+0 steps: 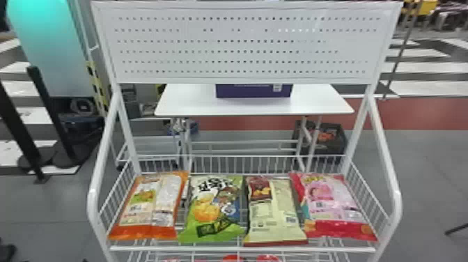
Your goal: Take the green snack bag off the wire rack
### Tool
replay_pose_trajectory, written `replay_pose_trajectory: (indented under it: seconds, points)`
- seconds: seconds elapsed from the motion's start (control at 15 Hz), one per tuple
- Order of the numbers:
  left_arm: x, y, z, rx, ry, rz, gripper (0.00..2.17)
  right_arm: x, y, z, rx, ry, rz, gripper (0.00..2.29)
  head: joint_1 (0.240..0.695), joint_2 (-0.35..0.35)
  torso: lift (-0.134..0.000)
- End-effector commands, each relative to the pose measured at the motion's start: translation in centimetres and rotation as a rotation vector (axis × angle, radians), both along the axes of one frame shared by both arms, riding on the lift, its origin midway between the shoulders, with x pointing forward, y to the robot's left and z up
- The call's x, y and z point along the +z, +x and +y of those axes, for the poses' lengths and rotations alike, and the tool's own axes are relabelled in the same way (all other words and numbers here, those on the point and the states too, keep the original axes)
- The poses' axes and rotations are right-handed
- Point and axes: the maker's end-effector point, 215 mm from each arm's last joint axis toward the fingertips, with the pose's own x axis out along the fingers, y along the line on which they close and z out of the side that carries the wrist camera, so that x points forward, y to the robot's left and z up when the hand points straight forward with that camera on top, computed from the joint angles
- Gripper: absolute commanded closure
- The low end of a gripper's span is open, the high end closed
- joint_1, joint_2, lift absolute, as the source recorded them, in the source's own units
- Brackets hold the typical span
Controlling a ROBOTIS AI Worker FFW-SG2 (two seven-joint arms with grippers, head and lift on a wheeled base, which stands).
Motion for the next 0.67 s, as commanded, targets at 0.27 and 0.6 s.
replay_pose_trajectory:
  seconds: [0.27,0.6]
  points:
    - [-0.3,-0.1,-0.7,-0.006,0.008,0.003,0.08,0.1,-0.2,1.0,0.008,0.02,-0.009,0.17,0.499,0.0,0.0]
    - [0.0,-0.4,-1.0,-0.002,0.016,0.0,0.08,0.1,-0.4,1.5,0.017,0.024,-0.009,0.17,0.499,0.0,0.0]
